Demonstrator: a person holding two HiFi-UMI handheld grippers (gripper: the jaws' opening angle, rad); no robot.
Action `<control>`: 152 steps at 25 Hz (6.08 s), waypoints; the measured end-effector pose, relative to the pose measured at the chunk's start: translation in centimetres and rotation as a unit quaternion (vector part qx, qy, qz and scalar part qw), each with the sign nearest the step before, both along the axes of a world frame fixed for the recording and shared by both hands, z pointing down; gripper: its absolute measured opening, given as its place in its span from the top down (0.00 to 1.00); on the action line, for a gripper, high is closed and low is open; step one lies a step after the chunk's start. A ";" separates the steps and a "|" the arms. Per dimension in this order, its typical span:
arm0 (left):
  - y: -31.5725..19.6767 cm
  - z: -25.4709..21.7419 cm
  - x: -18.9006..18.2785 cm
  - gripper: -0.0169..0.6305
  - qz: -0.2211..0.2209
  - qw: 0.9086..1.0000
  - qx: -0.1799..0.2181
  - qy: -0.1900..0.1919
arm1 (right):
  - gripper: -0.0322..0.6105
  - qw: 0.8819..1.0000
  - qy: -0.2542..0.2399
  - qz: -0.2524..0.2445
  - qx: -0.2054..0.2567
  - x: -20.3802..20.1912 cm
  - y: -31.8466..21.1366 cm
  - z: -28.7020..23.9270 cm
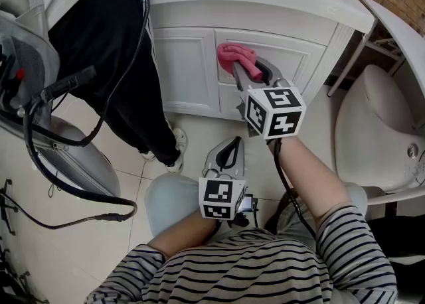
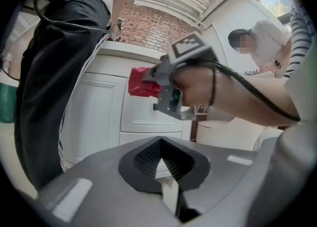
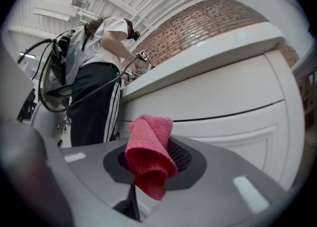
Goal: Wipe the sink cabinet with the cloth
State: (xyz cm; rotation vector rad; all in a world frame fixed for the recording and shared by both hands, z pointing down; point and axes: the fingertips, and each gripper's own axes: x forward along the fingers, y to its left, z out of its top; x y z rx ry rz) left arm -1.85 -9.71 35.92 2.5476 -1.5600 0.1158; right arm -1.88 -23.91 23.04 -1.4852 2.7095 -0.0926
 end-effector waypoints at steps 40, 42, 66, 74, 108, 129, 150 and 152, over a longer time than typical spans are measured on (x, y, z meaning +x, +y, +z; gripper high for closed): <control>0.6 0.2 0.1 0.98 0.012 1.000 0.018 -0.017 | 0.80 0.996 0.074 0.037 -0.042 -1.7 -5.2 5.7; 0.5 0.3 0.0 0.98 0.013 1.000 0.019 -0.016 | 0.81 0.995 0.070 0.063 -0.044 1.0 -5.0 5.8; 0.3 -0.1 0.9 0.98 0.025 1.000 0.017 0.004 | 0.80 0.994 -0.022 0.083 -0.065 9.5 -0.7 8.2; -0.1 1.1 0.1 0.98 0.015 1.000 0.008 -0.007 | 0.80 0.995 0.064 -0.009 -0.075 -1.7 -5.5 14.9; -0.5 1.4 -0.7 0.98 0.014 0.999 -0.018 0.023 | 0.80 0.992 0.080 -0.011 -0.099 -3.6 -4.7 21.8; 0.4 0.7 0.1 0.98 0.028 0.999 -0.005 0.019 | 0.80 0.939 0.045 0.305 -0.152 24.2 -1.1 23.3; -0.5 2.0 -0.1 0.98 0.038 0.999 -0.011 0.013 | 0.81 0.974 0.138 0.062 -0.168 1.3 -5.0 28.7; -0.6 1.9 0.0 0.98 0.041 0.999 -0.009 0.015 | 0.81 0.971 0.122 0.088 -0.185 3.7 -4.4 28.9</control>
